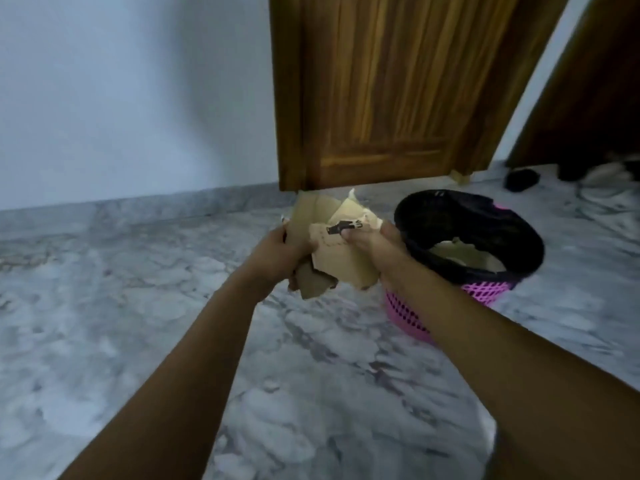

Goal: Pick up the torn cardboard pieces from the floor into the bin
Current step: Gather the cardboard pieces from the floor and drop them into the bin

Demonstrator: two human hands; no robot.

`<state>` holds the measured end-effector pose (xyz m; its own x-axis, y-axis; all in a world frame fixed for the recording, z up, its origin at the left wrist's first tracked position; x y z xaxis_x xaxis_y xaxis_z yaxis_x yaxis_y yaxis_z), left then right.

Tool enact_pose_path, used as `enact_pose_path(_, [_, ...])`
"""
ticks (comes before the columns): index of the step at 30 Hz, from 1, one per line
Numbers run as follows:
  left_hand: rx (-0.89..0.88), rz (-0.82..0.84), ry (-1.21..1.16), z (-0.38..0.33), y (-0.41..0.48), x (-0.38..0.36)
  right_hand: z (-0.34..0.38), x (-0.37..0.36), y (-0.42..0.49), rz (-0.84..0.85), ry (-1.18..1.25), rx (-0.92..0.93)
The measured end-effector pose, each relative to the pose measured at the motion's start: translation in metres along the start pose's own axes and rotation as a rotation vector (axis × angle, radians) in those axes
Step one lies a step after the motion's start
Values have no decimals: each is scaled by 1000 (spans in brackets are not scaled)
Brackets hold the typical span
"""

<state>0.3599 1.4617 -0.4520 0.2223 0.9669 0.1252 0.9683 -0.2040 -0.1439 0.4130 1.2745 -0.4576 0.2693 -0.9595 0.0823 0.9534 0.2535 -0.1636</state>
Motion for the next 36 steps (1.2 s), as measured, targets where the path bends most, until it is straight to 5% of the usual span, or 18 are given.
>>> enact_pose_path(10, [-44, 209, -71, -67, 237, -182, 26, 263, 62, -411, -114, 144])
enact_pose_path(16, [234, 341, 317, -35, 277, -218, -35, 326, 68, -210, -565, -220])
enact_pose_path(20, [163, 213, 193, -30, 274, -216, -46, 327, 72, -167, -577, -205])
enact_pose_path(26, [50, -10, 259, -33, 220, -158, -30, 241, 98, -102, -660, -16])
enact_pose_path(36, [292, -607, 267, 4, -57, 84, 18, -107, 61, 505, -733, 233])
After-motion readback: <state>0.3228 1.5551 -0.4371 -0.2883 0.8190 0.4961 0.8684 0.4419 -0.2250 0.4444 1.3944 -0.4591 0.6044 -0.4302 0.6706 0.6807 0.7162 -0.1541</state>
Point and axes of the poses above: each hand's wrist, its own y-axis towards the middle knuckle, its own x-axis out of the back of the hand, z = x × y, the point moved 1 cm from there along y, towards the middle knuckle, and after that the axes turned 13 degrees about z, right-handed, at the moved point
